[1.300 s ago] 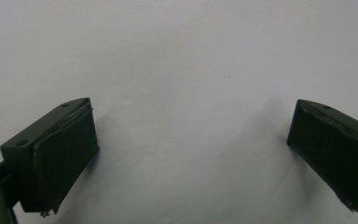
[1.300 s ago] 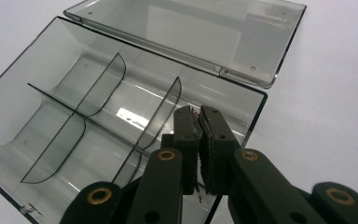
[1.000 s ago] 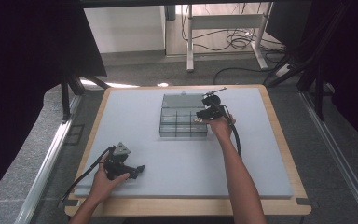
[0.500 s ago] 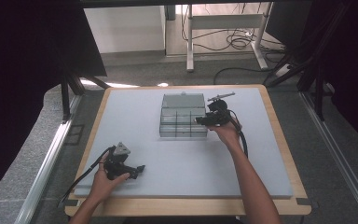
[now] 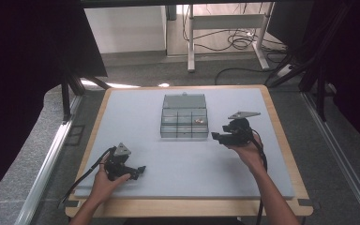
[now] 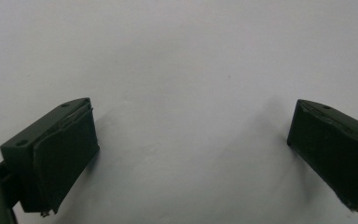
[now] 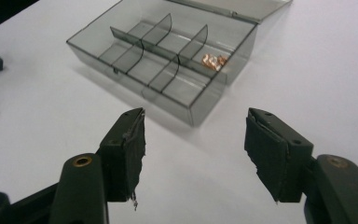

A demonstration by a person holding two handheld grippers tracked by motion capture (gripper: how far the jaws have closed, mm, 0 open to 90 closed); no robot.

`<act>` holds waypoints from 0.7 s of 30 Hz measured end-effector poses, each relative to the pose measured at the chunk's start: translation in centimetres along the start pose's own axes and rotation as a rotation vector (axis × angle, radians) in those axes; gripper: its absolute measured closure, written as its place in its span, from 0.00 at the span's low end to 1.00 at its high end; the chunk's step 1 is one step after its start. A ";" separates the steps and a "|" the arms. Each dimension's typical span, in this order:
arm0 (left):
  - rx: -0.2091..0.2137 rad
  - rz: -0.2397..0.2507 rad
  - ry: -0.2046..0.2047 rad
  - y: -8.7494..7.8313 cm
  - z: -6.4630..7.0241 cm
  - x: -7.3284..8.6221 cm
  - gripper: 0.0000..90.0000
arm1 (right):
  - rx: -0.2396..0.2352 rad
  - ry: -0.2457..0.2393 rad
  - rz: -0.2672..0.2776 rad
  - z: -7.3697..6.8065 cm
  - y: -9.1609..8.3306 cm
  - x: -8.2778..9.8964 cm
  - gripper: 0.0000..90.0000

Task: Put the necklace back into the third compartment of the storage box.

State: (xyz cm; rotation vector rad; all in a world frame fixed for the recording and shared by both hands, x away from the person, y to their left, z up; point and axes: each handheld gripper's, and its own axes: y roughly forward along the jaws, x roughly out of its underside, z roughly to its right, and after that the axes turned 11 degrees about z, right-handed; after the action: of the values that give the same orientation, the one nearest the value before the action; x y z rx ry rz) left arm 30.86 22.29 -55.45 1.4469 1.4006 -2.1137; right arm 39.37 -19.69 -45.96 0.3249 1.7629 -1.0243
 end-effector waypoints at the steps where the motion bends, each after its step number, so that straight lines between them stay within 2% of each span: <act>1: 0.000 0.000 0.000 0.0 0.0 0.0 0.01 | 0.000 -0.006 0.002 0.0 -0.4 0.2 0.41; 7: 0.000 0.000 0.001 0.0 0.0 0.0 0.01 | 0.018 -0.020 0.012 0.8 -3.4 2.3 0.39; 11: 0.000 0.001 0.000 0.0 0.0 0.0 0.01 | 0.039 -0.018 0.007 1.5 -4.6 3.7 0.39; 12: 0.000 0.000 0.000 0.0 0.0 0.0 0.01 | 0.044 -0.008 0.007 2.0 -5.2 4.9 0.38; 16: 0.001 0.000 0.001 0.0 0.0 0.0 0.01 | 0.066 0.007 -0.024 2.8 -5.9 6.6 0.38; 21: 0.000 0.000 0.001 0.0 0.0 0.0 0.01 | 0.075 0.013 -0.029 3.0 -5.9 6.9 0.37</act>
State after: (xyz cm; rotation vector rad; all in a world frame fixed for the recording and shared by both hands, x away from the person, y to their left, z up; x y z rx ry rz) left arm 30.86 22.29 -55.45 1.4490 1.4005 -2.1130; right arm 34.50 -27.24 -49.43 0.3546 1.7483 -1.1128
